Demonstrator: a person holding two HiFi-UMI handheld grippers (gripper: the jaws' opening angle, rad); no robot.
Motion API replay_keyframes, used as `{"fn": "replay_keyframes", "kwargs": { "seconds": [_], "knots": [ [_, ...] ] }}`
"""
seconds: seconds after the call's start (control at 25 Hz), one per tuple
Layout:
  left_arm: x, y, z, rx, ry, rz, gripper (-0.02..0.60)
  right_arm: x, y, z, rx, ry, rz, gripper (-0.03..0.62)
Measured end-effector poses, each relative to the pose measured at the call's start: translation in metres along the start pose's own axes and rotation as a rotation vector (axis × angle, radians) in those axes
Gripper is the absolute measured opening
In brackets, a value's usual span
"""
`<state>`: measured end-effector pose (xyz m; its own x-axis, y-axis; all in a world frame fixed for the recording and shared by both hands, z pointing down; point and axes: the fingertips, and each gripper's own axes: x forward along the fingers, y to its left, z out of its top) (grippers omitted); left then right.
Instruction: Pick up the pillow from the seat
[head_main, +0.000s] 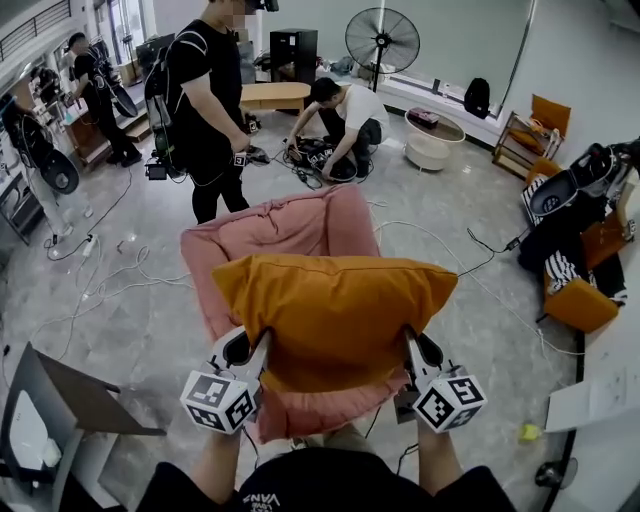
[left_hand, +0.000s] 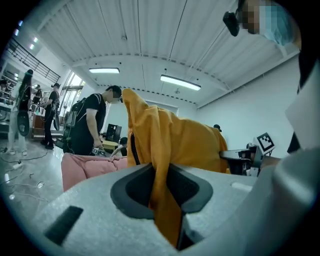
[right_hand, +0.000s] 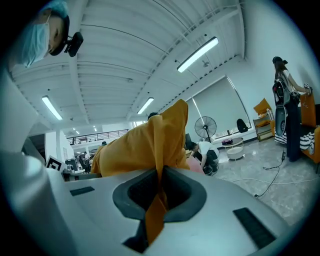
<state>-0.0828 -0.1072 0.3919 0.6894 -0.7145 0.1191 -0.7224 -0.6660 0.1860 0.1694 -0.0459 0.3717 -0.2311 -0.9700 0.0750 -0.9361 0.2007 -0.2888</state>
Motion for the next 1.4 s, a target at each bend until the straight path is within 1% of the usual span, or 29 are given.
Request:
{"fn": "replay_keyframes", "kwargs": {
  "seconds": [0.16, 0.44, 0.6, 0.88, 1.12, 1.4],
  "knots": [
    [0.002, -0.006, 0.026, 0.021, -0.044, -0.017, 0.081, -0.008, 0.005, 0.023, -0.009, -0.035, 0.004, 0.023],
    [0.000, -0.012, 0.058, 0.041, -0.101, -0.033, 0.078, -0.016, 0.016, 0.056, -0.046, -0.092, 0.021, 0.021],
    [0.000, -0.016, 0.073, 0.055, -0.124, -0.037, 0.078, -0.020, 0.019, 0.068, -0.068, -0.113, 0.019, 0.018],
    [0.007, -0.023, 0.078, 0.062, -0.129, -0.048, 0.077, -0.026, 0.014, 0.073, -0.069, -0.123, 0.001, 0.017],
    [0.012, -0.029, 0.076, 0.063, -0.118, -0.066, 0.077, -0.033, 0.009, 0.072, -0.063, -0.121, -0.020, 0.017],
    [0.016, -0.030, 0.071, 0.055, -0.101, -0.065, 0.077, -0.035, 0.005, 0.070, -0.055, -0.115, -0.024, 0.017]
  ]
}}
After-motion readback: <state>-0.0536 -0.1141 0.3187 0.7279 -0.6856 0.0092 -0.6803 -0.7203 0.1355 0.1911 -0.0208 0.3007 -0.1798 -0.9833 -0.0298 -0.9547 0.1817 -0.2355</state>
